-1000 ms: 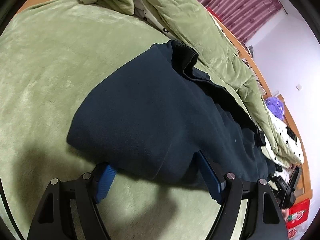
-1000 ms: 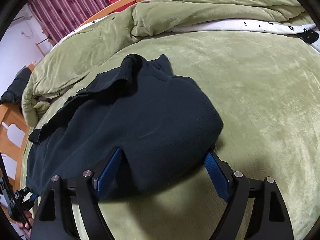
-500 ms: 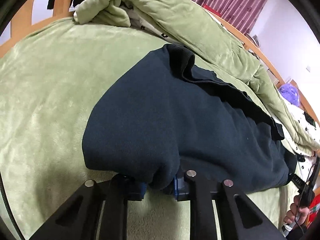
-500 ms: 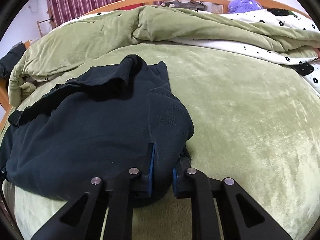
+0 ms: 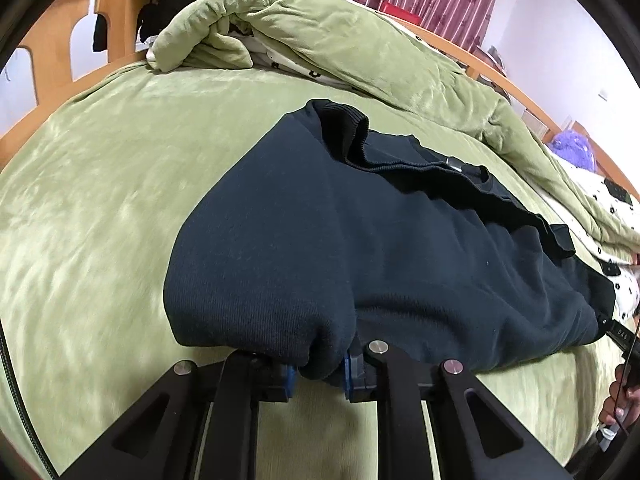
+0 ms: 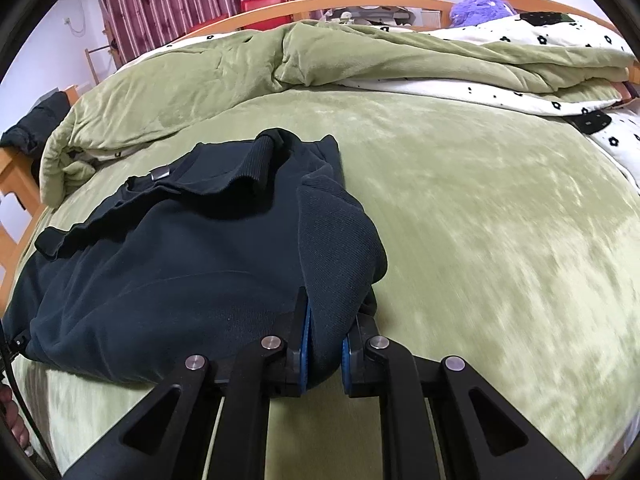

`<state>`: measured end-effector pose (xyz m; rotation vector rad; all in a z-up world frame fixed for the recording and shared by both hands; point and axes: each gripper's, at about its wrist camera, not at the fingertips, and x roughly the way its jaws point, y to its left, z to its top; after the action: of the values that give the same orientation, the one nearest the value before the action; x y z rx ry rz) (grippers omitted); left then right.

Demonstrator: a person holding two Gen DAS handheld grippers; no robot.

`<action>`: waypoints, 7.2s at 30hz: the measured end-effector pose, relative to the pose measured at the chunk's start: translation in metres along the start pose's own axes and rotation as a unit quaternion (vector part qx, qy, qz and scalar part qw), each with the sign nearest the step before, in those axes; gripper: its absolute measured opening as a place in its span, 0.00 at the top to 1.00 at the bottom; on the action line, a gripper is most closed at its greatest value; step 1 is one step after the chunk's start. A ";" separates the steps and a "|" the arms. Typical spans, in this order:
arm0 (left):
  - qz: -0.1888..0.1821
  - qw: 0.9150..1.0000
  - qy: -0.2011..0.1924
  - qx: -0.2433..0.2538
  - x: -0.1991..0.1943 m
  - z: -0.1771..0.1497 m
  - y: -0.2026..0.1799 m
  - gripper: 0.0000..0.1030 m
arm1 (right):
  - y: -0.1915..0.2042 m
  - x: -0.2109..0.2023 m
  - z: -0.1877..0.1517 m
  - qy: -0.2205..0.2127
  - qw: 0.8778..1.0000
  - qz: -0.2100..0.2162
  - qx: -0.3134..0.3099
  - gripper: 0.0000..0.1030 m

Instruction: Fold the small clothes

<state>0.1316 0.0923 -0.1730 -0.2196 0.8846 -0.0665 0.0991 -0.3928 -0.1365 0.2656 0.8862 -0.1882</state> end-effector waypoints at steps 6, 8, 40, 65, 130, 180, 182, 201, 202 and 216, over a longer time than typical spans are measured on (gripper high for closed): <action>0.003 1.000 0.001 0.012 -0.036 -0.039 -0.001 0.85 | -0.008 -0.037 -0.030 0.005 1.000 -0.006 -0.010 0.89; 0.001 1.000 0.002 0.012 -0.044 -0.049 0.000 0.85 | -0.011 -0.050 -0.041 0.007 1.000 -0.007 -0.015 0.89; 0.031 0.999 -0.026 0.034 -0.135 -0.074 0.006 0.44 | 0.010 -0.136 -0.051 -0.031 0.998 0.024 -0.044 0.69; 0.031 0.997 0.047 0.061 0.022 0.024 -0.030 0.44 | 0.071 0.017 0.009 0.089 0.992 0.040 -0.079 0.71; -0.009 0.999 -0.020 -0.030 -0.030 0.046 0.110 0.42 | 0.327 0.049 0.014 0.085 0.970 0.129 -0.188 0.79; 0.003 0.999 -0.040 -0.006 -0.097 0.016 0.044 0.41 | 0.215 -0.153 -0.032 -0.110 0.975 0.143 -0.130 0.86; -0.010 0.999 -0.037 0.009 -0.090 0.019 0.019 0.41 | 0.159 -0.155 -0.024 -0.114 0.982 0.120 -0.085 0.86; -0.078 0.989 0.018 0.125 -0.031 0.005 -0.179 0.41 | -0.056 -0.107 -0.043 -0.037 0.999 0.016 0.013 0.65; -0.080 0.989 0.020 0.123 -0.030 0.005 -0.184 0.41 | -0.056 -0.110 -0.039 -0.042 0.999 0.017 0.005 0.65; -0.060 0.991 0.023 0.121 -0.027 0.001 -0.206 0.41 | -0.028 -0.109 0.001 -0.077 0.991 0.050 -0.100 0.58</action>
<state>0.1218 -0.1042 -0.1069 -0.0437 0.8991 -0.2906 0.0252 -0.4142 -0.0548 0.1057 0.7302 -0.0261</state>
